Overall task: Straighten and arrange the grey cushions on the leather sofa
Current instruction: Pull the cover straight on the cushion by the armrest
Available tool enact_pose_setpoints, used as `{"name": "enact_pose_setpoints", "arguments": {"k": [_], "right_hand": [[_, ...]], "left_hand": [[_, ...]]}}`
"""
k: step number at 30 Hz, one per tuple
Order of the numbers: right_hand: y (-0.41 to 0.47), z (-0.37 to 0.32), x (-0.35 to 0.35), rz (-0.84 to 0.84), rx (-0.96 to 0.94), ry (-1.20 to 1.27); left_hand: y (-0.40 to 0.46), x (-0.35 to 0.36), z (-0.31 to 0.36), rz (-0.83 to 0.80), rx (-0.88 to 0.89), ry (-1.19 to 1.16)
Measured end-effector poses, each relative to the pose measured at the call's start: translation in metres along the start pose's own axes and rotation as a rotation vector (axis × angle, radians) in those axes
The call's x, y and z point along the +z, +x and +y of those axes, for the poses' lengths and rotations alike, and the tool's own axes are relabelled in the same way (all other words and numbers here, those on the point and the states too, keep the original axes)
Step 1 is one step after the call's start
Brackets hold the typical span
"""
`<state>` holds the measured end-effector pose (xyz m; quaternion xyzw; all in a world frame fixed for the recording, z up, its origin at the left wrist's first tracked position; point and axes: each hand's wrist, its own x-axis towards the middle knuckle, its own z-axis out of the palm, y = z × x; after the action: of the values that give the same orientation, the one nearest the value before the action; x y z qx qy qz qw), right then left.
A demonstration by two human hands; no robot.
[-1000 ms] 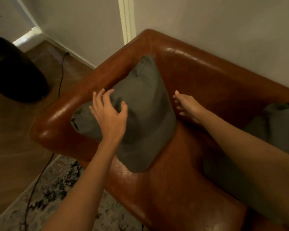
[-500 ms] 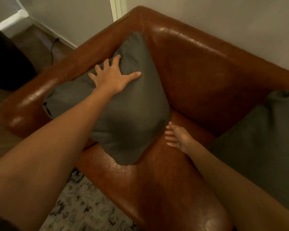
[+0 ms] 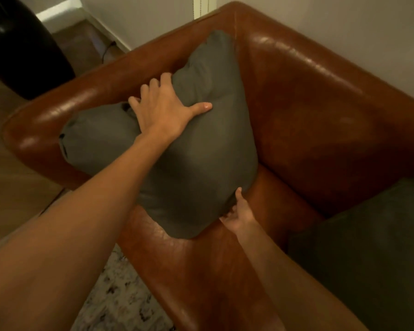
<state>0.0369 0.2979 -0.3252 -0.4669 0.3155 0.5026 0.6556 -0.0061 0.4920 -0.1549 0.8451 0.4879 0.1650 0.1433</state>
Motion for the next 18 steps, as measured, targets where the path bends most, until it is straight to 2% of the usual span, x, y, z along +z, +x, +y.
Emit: {"name": "enact_pose_setpoints", "arguments": {"k": [3,5,8,12,15,18], "right_hand": [[-0.008,-0.006,0.007,-0.009,-0.081,-0.052],[-0.015,-0.015,0.016,-0.027,-0.199,-0.095],[-0.032,-0.033,0.038,-0.031,-0.42,-0.125],[-0.049,-0.059,0.057,-0.094,-0.644,-0.253],[-0.05,-0.073,0.061,-0.129,-0.704,-0.43],[-0.043,-0.072,0.054,-0.164,-0.643,-0.619]], "left_hand": [[-0.009,-0.018,-0.02,0.04,-0.094,-0.085],[-0.016,-0.032,-0.04,0.071,-0.187,-0.19],[-0.038,-0.046,-0.076,0.12,-0.317,-0.433],[-0.09,-0.049,-0.108,0.128,-0.361,-0.787],[-0.129,-0.034,-0.126,0.083,-0.407,-0.893],[-0.157,-0.013,-0.146,0.006,-0.501,-0.965]]}}
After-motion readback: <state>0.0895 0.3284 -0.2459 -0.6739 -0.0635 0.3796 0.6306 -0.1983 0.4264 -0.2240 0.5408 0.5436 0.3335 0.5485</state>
